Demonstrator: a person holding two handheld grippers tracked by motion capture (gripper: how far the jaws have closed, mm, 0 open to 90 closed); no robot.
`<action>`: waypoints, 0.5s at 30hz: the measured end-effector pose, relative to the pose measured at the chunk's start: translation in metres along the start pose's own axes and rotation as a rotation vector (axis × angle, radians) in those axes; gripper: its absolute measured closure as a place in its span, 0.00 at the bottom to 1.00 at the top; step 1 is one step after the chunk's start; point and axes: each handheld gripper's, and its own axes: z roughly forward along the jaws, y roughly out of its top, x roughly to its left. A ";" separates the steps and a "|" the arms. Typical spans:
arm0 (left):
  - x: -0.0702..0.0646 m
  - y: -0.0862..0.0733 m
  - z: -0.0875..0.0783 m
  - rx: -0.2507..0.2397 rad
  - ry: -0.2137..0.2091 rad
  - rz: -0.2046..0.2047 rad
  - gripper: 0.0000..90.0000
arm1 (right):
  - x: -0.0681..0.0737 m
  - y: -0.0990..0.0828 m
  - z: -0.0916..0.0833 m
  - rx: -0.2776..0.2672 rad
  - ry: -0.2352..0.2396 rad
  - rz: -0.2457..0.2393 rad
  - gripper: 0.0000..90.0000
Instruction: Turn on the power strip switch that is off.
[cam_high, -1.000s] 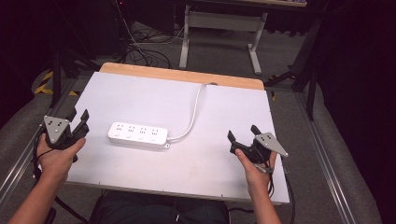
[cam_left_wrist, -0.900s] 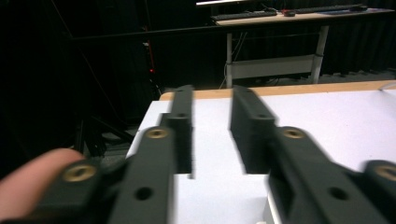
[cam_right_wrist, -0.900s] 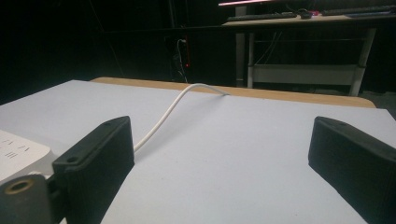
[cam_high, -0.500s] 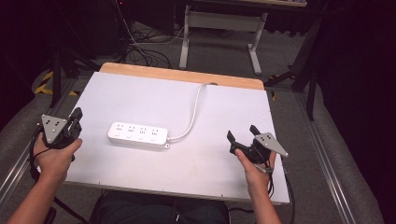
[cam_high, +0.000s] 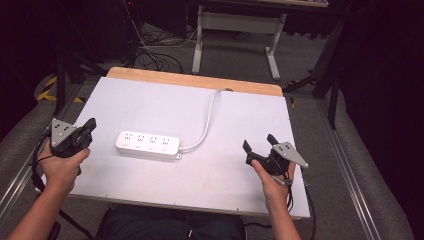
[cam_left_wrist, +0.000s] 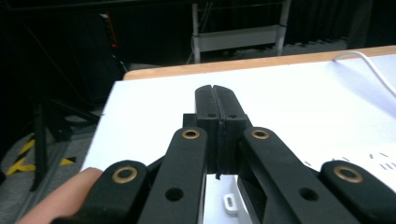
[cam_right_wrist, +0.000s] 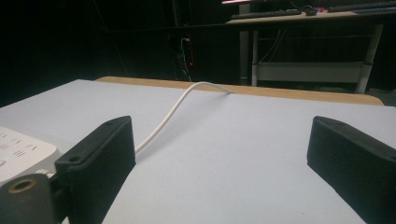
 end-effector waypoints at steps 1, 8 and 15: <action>0.000 0.001 0.000 0.022 -0.015 -0.010 1.00 | 0.000 0.000 0.000 0.001 -0.001 -0.001 0.09; -0.006 0.006 0.003 0.061 -0.047 0.012 1.00 | 0.001 0.000 0.001 0.008 0.009 -0.004 0.10; -0.008 0.008 0.007 0.084 -0.074 0.023 1.00 | 0.001 -0.001 0.001 0.010 0.009 -0.004 0.10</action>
